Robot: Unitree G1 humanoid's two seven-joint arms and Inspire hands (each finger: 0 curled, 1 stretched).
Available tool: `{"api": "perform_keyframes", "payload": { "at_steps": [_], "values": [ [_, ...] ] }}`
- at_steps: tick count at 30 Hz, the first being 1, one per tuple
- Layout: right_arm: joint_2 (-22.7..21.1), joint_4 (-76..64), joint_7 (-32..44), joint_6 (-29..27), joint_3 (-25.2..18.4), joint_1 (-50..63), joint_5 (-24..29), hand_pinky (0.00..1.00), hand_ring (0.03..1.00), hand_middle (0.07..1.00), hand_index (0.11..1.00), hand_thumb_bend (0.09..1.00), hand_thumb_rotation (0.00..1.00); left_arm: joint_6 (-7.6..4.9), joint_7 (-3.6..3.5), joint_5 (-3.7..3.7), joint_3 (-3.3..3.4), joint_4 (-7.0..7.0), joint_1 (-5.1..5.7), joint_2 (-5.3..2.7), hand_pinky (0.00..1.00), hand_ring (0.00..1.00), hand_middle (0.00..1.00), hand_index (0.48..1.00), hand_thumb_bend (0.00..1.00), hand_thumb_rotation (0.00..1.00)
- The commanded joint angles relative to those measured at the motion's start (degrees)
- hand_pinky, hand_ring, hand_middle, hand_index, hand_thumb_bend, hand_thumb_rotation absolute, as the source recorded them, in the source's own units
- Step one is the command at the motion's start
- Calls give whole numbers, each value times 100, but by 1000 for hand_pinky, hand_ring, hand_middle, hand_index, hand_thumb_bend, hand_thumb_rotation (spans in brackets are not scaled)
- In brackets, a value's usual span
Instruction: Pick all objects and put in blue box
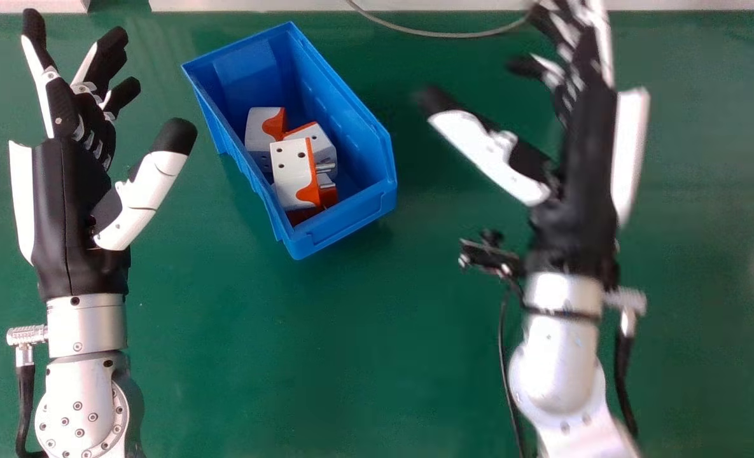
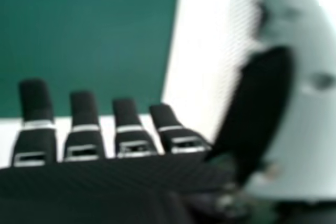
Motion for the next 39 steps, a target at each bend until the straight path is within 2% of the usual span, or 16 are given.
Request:
{"api": "perform_keyframes", "payload": {
  "at_steps": [1,3,6,9,12,14,19,20,24,26,30,34,36,39],
  "values": [
    [706,-132,-127,10,170,354,65,847,924,960,959,625,688,-26,-56,-53,-1,-109,54,18,890,922,910,904,837,534],
    [643,-282,-116,102,211,571,48,930,969,984,984,597,872,-17,-41,-28,14,-102,61,18,907,927,913,909,830,531],
    [630,-465,-47,174,216,705,125,928,992,996,996,615,967,30,-9,-30,27,-135,77,3,907,923,909,909,837,528],
    [614,-599,23,221,234,725,207,925,995,998,998,624,979,40,-52,-79,21,-141,82,7,907,925,909,909,837,525],
    [614,-694,51,303,252,728,216,911,998,999,999,630,992,34,-29,-44,36,-135,79,8,910,930,914,909,835,525],
    [609,-749,73,375,265,736,214,908,999,1000,1000,635,994,43,-35,-63,38,-137,76,2,909,931,914,908,836,525],
    [579,-844,131,472,291,752,301,915,1000,1000,1000,614,999,33,-38,-51,42,-143,92,9,917,936,918,908,843,526],
    [577,-855,126,485,294,753,299,912,1000,1000,1000,607,1000,22,-54,-70,43,-132,86,11,916,936,918,908,839,524],
    [565,-858,131,493,292,754,309,915,998,1000,1000,605,999,52,-31,-43,53,-151,86,5,910,935,918,910,852,531],
    [564,-864,139,511,293,757,310,916,997,1000,1000,600,999,58,-48,-60,51,-156,87,6,912,934,918,911,856,533],
    [565,-872,147,526,291,755,306,919,997,1000,1000,607,1000,77,-44,-43,50,-169,93,13,917,936,920,911,857,538],
    [558,-864,151,510,281,743,312,922,1000,1000,1000,599,1000,93,-52,-53,46,-183,93,4,924,937,920,911,855,537],
    [557,-881,160,533,282,740,312,921,999,1000,1000,601,1000,91,-72,-80,46,-175,85,2,922,936,918,911,855,536],
    [558,-888,180,529,280,739,341,924,1000,1000,1000,600,1000,83,-39,-30,59,-165,78,5,920,930,911,909,867,542]
  ]
}}
